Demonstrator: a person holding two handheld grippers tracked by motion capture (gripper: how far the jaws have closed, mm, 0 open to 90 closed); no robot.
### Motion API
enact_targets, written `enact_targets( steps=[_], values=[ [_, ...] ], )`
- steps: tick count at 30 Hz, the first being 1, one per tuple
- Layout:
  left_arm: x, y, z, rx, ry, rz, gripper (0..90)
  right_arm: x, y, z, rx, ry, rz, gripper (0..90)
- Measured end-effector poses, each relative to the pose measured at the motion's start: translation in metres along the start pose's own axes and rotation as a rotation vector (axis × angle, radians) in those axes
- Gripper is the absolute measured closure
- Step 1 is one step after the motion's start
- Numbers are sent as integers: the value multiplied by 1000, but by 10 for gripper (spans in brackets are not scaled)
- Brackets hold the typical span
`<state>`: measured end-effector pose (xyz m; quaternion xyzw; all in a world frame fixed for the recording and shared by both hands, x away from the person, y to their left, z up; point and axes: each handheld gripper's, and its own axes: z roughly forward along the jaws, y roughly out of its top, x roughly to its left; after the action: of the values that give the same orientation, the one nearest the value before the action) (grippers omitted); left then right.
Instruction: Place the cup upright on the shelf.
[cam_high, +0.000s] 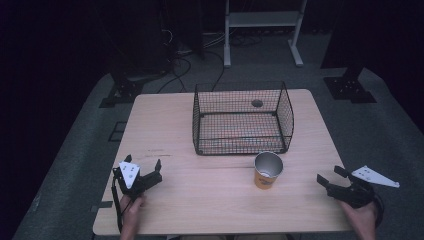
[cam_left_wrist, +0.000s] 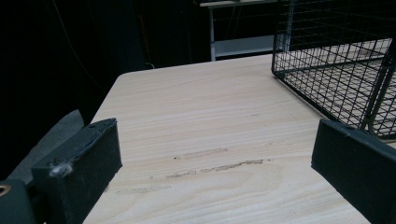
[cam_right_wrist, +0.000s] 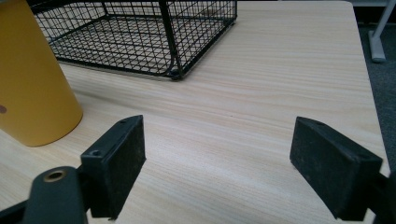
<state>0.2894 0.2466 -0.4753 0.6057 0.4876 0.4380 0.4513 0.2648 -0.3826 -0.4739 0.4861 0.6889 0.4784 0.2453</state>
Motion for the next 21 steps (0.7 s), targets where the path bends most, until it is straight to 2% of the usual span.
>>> enact_targets(
  steps=[11,21],
  values=[
    [0,0,-1,0,-4,5,8,8,10,-5,-21,18,-26,147],
    [-1,0,-1,-3,-6,4,8,21,25,3,-13,48,-66,135]
  ],
)
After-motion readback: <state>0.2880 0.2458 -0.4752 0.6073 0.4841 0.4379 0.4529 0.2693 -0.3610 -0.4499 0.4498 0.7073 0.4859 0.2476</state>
